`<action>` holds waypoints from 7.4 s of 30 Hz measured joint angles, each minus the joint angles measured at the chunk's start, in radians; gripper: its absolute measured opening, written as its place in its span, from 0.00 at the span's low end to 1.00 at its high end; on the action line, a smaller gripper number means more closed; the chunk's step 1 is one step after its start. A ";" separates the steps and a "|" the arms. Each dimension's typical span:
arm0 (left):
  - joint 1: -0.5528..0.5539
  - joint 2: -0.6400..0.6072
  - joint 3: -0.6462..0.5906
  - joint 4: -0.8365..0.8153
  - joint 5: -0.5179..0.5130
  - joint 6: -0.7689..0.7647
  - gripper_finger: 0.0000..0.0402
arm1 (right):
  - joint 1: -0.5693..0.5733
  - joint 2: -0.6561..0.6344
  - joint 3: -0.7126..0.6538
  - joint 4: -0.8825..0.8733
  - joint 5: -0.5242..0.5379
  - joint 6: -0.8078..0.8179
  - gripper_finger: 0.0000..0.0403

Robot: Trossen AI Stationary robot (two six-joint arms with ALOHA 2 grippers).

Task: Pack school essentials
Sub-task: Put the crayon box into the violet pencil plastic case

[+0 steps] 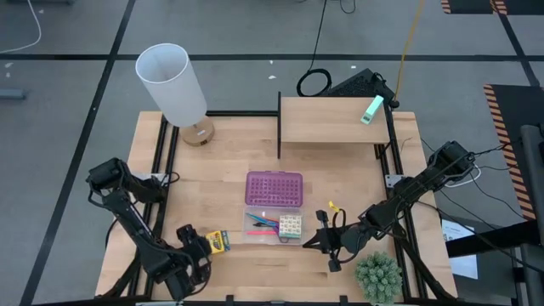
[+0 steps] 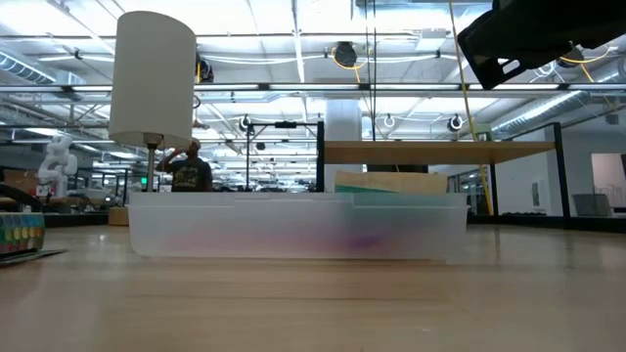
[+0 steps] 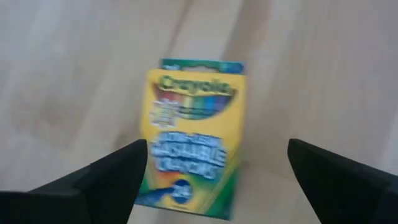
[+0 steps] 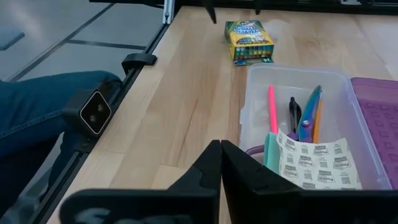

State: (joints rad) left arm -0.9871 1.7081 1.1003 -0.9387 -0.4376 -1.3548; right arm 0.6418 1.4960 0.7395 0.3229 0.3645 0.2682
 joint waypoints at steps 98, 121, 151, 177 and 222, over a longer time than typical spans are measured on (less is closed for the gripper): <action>0.051 -0.023 -0.200 0.221 0.201 0.180 0.99 | 0.015 0.000 0.000 -0.006 -0.031 -0.022 0.01; 0.050 -0.023 -0.200 0.304 0.158 0.095 0.85 | 0.015 0.000 0.000 -0.007 -0.031 -0.022 0.01; 0.053 -0.023 -0.058 0.233 0.175 0.201 0.84 | 0.015 0.000 0.000 -0.007 -0.031 -0.023 0.01; 0.409 -0.023 0.231 0.034 0.141 0.873 0.84 | 0.022 -0.041 0.000 -0.040 -0.028 -0.027 0.01; 0.606 0.107 0.130 0.265 0.255 1.110 0.84 | 0.080 -0.109 0.000 -0.096 0.003 -0.022 0.01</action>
State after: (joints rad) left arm -0.3813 1.8149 1.2304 -0.6732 -0.1828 -0.2451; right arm 0.7219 1.3872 0.7391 0.2264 0.3679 0.2466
